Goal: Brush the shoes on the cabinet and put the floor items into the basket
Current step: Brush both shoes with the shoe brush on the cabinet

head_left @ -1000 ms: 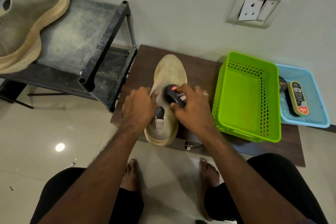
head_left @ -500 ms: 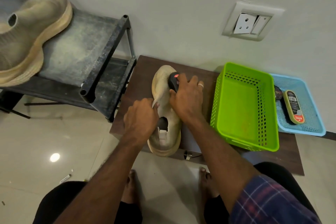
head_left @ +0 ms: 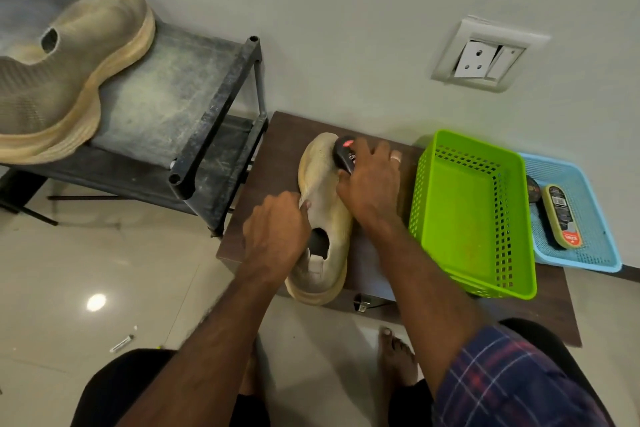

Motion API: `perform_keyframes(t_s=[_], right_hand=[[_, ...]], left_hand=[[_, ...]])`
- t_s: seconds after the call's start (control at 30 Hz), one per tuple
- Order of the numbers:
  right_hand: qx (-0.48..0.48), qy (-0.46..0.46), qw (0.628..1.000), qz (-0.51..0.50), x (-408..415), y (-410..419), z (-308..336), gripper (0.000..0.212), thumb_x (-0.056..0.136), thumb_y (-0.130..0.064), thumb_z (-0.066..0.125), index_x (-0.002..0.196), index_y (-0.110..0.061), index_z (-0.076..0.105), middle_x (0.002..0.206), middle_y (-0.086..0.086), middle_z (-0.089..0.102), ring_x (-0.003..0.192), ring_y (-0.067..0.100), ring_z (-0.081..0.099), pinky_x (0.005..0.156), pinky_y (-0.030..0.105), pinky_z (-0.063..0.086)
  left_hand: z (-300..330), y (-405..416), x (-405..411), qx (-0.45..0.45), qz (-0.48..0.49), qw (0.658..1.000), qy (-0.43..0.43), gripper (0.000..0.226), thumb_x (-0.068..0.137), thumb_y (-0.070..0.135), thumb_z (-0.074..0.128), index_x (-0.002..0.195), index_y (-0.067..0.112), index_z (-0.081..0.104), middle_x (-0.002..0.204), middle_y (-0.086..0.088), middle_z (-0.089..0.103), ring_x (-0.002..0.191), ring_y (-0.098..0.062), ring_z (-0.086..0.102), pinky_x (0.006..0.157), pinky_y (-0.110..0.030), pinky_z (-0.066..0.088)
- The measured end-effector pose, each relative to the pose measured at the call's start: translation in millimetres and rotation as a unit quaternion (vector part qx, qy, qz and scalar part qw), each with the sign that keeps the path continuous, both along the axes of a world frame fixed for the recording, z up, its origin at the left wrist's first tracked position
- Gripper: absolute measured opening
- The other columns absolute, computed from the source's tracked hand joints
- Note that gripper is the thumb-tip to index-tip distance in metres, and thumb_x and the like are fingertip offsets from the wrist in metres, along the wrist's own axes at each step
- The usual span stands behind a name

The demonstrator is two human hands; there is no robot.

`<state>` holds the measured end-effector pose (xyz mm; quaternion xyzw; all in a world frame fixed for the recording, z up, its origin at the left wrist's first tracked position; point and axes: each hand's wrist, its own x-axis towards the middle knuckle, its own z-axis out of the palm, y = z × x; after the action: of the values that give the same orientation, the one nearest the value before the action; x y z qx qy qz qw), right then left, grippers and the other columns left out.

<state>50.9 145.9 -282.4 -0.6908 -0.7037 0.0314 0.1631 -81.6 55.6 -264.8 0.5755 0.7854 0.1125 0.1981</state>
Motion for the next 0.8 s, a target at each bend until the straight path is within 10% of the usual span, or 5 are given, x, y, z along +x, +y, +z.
perform_keyframes(t_s=[0.2,0.47,0.7,0.8], right_hand=[[-0.02,0.181,0.981,0.06,-2.8,-22.8,9.7,0.046,0.076,-0.036,0.074,0.118,-0.028,0.056,0.114,0.007,0.056,0.108,0.029,0.05,0.089,0.036,0.042],[0.012,-0.022,1.0,0.007,5.2,25.4,-3.9,0.053,0.081,-0.036,0.07,0.129,-0.024,0.05,0.12,0.014,0.051,0.11,0.04,0.049,0.086,0.041,0.045],[0.016,0.176,0.98,0.093,4.5,-27.0,3.3,0.05,0.078,-0.041,0.072,0.122,-0.022,0.057,0.114,0.008,0.054,0.107,0.029,0.049,0.091,0.039,0.041],[0.011,0.123,0.984,0.13,-2.0,-28.2,-11.9,0.047,0.083,-0.038,0.072,0.125,-0.025,0.055,0.113,0.008,0.052,0.104,0.03,0.047,0.089,0.037,0.038]], left_hand=[[-3.3,5.8,-1.6,-0.007,0.014,1.0,-0.007,0.03,0.106,0.036,0.042,0.107,0.018,0.065,0.104,-0.009,0.068,0.09,-0.029,0.063,0.068,-0.036,0.04],[-1.0,1.8,-1.3,-0.008,0.011,1.0,-0.007,0.038,0.105,0.045,0.042,0.116,0.018,0.066,0.109,-0.01,0.066,0.098,-0.031,0.063,0.07,-0.036,0.037],[1.2,5.9,-2.7,-0.011,0.024,1.0,-0.006,0.029,0.104,0.036,0.044,0.108,0.019,0.066,0.106,-0.009,0.067,0.092,-0.03,0.062,0.069,-0.036,0.037],[4.5,3.4,-0.5,-0.012,0.016,1.0,-0.007,0.032,0.105,0.039,0.042,0.109,0.019,0.066,0.108,-0.01,0.066,0.097,-0.032,0.063,0.07,-0.036,0.037]])
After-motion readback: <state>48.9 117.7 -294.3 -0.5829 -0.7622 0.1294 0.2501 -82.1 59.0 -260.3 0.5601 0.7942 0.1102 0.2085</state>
